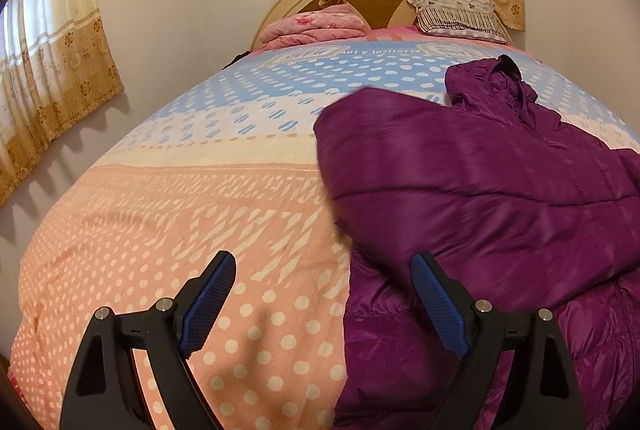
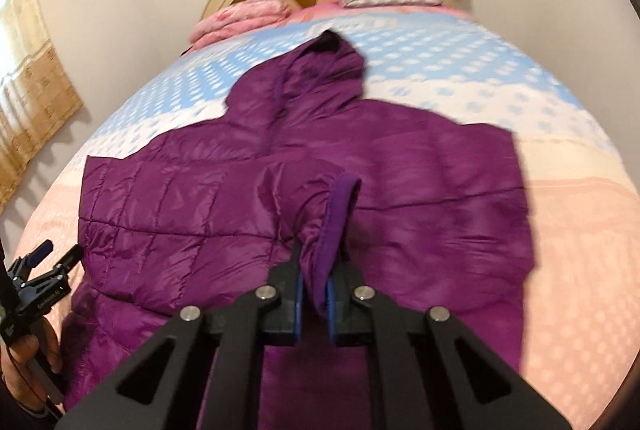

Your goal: Fold large clothes

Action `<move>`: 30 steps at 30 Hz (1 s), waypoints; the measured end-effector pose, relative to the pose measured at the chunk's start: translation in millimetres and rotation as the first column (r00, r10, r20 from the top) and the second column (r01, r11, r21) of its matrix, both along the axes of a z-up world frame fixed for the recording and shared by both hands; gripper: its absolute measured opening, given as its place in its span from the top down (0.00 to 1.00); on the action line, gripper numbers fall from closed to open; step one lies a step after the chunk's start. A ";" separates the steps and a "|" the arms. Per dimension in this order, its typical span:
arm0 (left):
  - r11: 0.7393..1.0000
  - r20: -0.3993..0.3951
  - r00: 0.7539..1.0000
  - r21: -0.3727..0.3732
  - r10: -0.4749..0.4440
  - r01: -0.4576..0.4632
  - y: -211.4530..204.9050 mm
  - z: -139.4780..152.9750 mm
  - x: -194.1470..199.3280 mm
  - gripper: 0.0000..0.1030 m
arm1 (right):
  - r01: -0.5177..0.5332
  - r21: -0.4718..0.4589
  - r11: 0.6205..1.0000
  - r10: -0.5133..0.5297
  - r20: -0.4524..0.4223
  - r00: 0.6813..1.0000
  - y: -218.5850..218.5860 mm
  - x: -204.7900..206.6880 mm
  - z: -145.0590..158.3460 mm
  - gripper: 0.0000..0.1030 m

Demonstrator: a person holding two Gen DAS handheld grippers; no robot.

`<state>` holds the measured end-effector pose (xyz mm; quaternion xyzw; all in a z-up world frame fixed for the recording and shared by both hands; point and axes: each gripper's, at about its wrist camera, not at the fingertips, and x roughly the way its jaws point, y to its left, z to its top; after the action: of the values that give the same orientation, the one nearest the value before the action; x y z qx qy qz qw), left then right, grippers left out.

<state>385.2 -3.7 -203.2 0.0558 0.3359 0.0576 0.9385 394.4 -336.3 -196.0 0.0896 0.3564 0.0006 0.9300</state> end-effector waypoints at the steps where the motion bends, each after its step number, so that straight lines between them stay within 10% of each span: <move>1: 1.000 -0.001 1.000 0.004 0.000 0.000 -0.3 -0.5 0.2 0.13 | 0.015 0.000 1.000 -0.015 -0.001 1.000 -5.6 -2.2 0.4 0.90; 14: 0.999 -0.046 0.999 0.030 -0.007 0.009 -1.9 -9.1 4.2 0.13 | 0.215 -0.051 0.975 -0.218 -0.056 0.974 -58.1 -24.2 -25.1 0.90; 19: 0.999 -0.058 0.998 0.031 -0.016 0.018 -3.1 -10.4 3.7 0.13 | 0.211 -0.040 0.977 -0.213 -0.085 0.973 -61.9 -20.3 -28.5 0.71; 21: 0.999 -0.039 0.999 0.025 -0.025 0.026 -1.6 -0.1 4.5 0.13 | 0.245 -0.019 0.969 -0.246 -0.060 0.967 -67.0 -30.8 -18.9 0.42; 26: 0.999 0.058 0.997 -0.003 -0.046 0.046 -6.6 48.8 24.7 0.13 | 0.348 -0.054 0.936 -0.344 0.069 0.937 -70.2 -57.2 22.8 0.39; 30: 0.993 0.120 0.987 -0.032 -0.105 0.110 -33.9 71.3 53.8 0.13 | 0.235 -0.064 0.970 -0.230 0.075 0.970 -42.4 -32.8 33.7 0.44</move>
<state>439.0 -37.6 -132.0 0.0523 0.2775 0.0037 0.9593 361.5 -378.7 -162.3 0.0968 0.3120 -0.1183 0.9377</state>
